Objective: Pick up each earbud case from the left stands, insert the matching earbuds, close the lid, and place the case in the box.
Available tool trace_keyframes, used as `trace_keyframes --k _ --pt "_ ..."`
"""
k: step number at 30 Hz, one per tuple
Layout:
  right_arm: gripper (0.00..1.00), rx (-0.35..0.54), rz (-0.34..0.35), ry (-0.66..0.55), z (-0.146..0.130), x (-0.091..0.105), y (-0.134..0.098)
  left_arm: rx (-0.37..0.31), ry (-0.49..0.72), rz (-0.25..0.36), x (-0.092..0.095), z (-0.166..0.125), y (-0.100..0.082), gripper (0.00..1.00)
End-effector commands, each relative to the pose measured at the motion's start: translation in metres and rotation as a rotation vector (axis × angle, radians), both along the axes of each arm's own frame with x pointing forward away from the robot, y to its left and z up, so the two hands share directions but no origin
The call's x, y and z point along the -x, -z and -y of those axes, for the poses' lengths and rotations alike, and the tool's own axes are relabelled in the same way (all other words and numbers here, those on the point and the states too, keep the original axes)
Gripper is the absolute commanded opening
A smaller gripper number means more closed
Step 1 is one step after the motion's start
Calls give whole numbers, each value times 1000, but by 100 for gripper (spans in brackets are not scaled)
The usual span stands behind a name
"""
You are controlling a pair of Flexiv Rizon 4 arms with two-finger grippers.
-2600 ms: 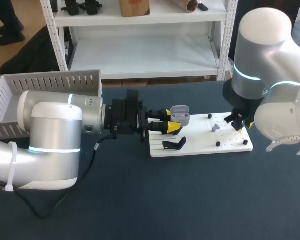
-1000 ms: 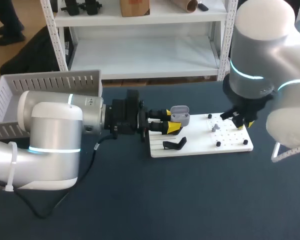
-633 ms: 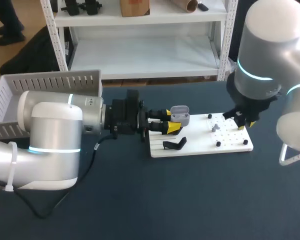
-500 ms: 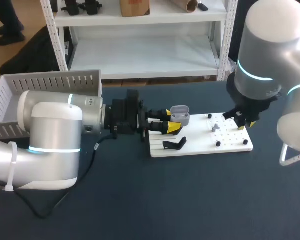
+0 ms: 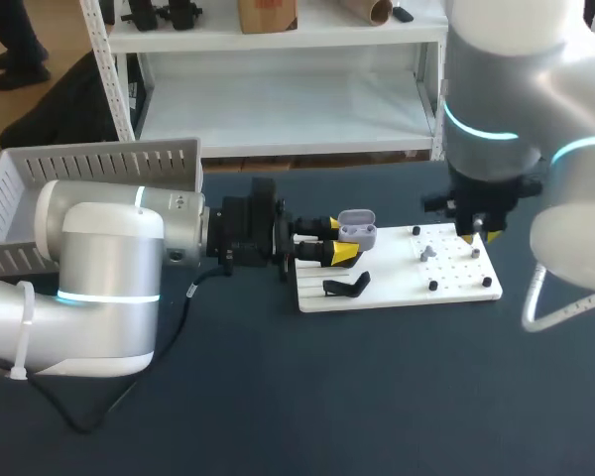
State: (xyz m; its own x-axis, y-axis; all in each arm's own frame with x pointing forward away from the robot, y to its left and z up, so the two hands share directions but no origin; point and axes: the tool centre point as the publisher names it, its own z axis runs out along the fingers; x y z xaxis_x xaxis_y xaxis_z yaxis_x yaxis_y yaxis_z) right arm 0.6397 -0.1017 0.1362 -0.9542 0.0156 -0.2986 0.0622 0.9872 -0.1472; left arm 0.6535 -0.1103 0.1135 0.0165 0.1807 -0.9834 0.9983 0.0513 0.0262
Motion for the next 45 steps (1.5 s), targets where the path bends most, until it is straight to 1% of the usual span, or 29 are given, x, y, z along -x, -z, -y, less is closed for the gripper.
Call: trace_keyframes --k 1,2,4,6,8,9,11,13,14,31,32,33,34,36,39,40,42,44,45 --pt "0 -50 -4 261 -19 15 -28 3 -5 3 1 0 1 0" --pt "0 -49 -4 256 -23 16 -30 3 -5 3 1 0 1 0" --pt "0 -72 -15 300 -35 20 -33 3 -5 3 1 0 1 0" --pt "0 -93 -7 355 -42 24 -35 3 -5 3 1 0 1 0" --pt "0 -110 -32 387 -49 28 -34 3 -5 3 1 0 1 0" --pt "0 -102 -47 397 -53 30 -34 3 -5 3 1 0 1 0" --pt "0 -115 -58 401 -58 33 -34 3 -5 3 1 0 1 0" --pt "0 -189 -77 368 -68 37 -35 3 -5 3 1 0 1 0" --pt "0 -208 -77 345 -72 38 -36 3 -5 3 1 0 1 0" --pt "0 -208 -77 345 -72 38 -36 3 -5 3 1 0 1 0" --pt "0 -266 -86 354 -81 40 -39 3 -5 3 1 0 1 0" --pt "0 -247 -82 370 -87 42 -41 3 -5 3 1 0 1 0" --pt "0 -203 -58 382 -94 44 -43 3 -5 3 1 0 1 0" --pt "0 -218 -45 424 -105 44 -50 3 -5 3 1 0 1 0" --pt "0 -167 14 439 -117 40 -58 3 -5 3 1 0 1 0" --pt "0 -167 23 446 -121 38 -62 3 -5 3 1 0 1 0" --pt "0 -207 23 455 -130 34 -69 3 -5 3 1 0 1 0" --pt "0 -230 11 447 -138 31 -70 3 -5 3 1 0 1 0" --pt "0 -227 8 436 -142 29 -68 3 -5 3 1 0 1 0"
